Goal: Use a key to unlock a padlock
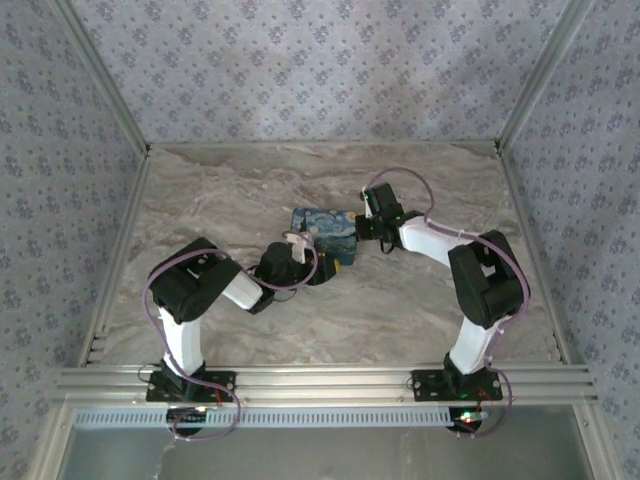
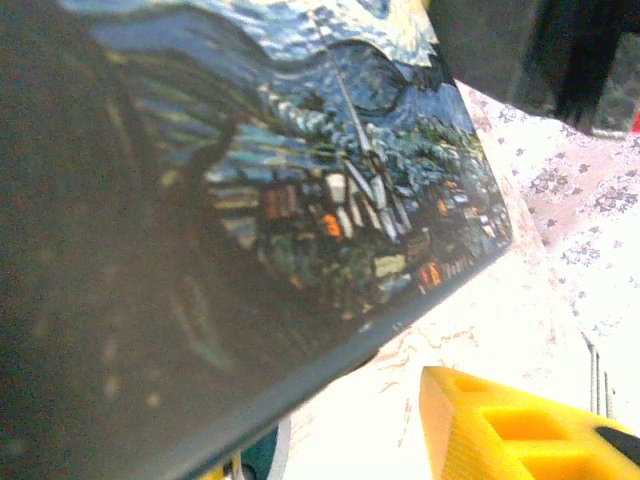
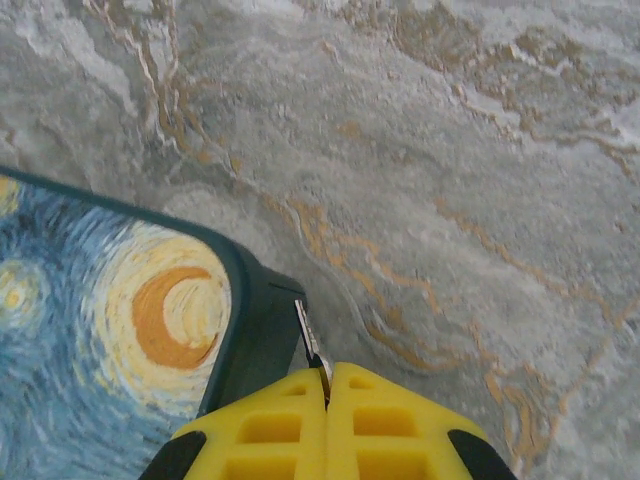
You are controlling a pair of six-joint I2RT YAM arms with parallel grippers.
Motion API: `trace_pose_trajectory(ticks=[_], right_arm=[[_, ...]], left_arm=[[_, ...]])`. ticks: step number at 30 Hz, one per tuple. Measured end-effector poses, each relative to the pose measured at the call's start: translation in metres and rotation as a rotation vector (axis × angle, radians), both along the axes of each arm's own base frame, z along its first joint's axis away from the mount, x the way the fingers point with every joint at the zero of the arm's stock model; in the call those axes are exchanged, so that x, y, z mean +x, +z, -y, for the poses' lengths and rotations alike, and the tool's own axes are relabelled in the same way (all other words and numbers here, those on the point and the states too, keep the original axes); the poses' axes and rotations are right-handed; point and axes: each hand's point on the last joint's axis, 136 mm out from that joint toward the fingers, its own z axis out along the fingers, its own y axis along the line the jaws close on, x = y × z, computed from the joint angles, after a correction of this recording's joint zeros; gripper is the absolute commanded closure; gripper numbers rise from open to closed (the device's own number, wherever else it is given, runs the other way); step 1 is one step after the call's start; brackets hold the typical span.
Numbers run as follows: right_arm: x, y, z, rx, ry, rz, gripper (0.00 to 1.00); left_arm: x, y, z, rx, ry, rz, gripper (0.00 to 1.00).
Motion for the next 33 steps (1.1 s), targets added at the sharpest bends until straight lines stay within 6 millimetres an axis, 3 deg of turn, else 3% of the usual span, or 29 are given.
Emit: trace_pose_trajectory(ticks=[5, 21, 29, 33], right_arm=[[0.007, 0.000, -0.002, 0.014, 0.003, -0.002, 1.00], [0.008, 0.000, -0.001, 0.020, 0.002, -0.005, 1.00], [0.007, -0.008, -0.003, 0.021, 0.009, -0.024, 1.00], [0.006, -0.008, -0.004, 0.025, 0.013, -0.025, 1.00]], left_arm=[[0.002, 0.002, 0.001, -0.012, 0.001, 0.014, 0.44], [0.007, 0.009, 0.013, -0.100, -0.005, 0.064, 0.40], [0.003, 0.005, 0.013, -0.107, -0.004, 0.053, 0.55], [0.000, 0.002, 0.009, -0.106, 0.000, 0.048, 0.57]])
